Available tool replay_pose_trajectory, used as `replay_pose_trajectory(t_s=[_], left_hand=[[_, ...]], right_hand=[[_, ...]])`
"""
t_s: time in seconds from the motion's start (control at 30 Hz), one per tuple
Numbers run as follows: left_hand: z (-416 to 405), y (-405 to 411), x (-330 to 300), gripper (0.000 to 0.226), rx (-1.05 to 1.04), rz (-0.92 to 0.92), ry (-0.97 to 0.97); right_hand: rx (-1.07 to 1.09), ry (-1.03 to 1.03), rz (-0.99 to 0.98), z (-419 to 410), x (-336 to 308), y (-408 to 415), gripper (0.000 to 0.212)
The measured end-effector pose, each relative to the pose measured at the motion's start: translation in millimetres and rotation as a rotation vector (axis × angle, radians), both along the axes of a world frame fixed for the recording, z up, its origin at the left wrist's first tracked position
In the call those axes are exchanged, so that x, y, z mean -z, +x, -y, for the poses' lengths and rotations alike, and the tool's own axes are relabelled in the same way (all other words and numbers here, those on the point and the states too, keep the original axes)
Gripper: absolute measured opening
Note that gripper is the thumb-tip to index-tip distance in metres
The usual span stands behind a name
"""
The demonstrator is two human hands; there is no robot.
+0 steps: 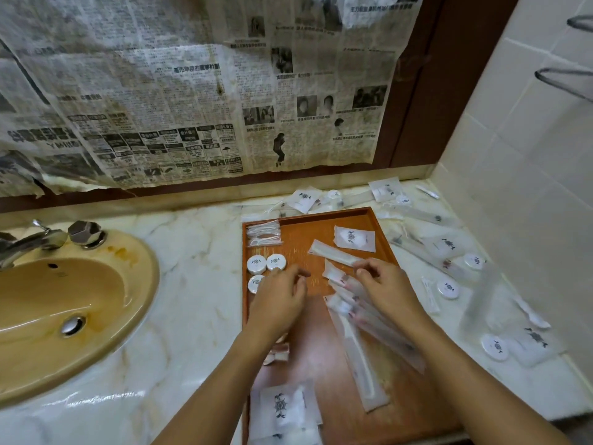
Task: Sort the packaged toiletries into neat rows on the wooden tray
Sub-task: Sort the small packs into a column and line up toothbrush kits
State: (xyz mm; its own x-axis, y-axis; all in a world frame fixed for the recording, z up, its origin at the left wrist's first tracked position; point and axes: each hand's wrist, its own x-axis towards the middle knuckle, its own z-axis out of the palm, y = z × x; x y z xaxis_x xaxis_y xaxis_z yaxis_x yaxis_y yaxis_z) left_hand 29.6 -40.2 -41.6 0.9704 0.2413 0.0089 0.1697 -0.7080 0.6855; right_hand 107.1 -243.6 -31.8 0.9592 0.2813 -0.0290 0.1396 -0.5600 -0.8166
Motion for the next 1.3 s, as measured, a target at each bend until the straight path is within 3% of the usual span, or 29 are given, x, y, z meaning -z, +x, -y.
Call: replay_pose_trajectory(t_s=[0.33, 0.73, 1.0, 1.3], left_hand=[[21.5, 94.4, 12.7, 0.027, 0.016, -0.018, 0.108], [41.6, 163.5, 27.3, 0.035, 0.039, -0.211, 0.153], [42.0, 172.1, 31.0, 0.037, 0.080, -0.255, 0.169], [46.4, 169.4, 19.7, 0.037, -0.081, -0.110, -0.136]], right_hand=[[0.086, -0.200, 0.016, 23.2, 16.0, 86.8, 0.028], [0.124, -0.177, -0.192, 11.3, 37.9, 127.0, 0.044], [0.224, -0.098, -0.213, -2.4, 47.5, 123.5, 0.045], [0.285, -0.025, -0.199, -8.2, 50.1, 125.3, 0.043]])
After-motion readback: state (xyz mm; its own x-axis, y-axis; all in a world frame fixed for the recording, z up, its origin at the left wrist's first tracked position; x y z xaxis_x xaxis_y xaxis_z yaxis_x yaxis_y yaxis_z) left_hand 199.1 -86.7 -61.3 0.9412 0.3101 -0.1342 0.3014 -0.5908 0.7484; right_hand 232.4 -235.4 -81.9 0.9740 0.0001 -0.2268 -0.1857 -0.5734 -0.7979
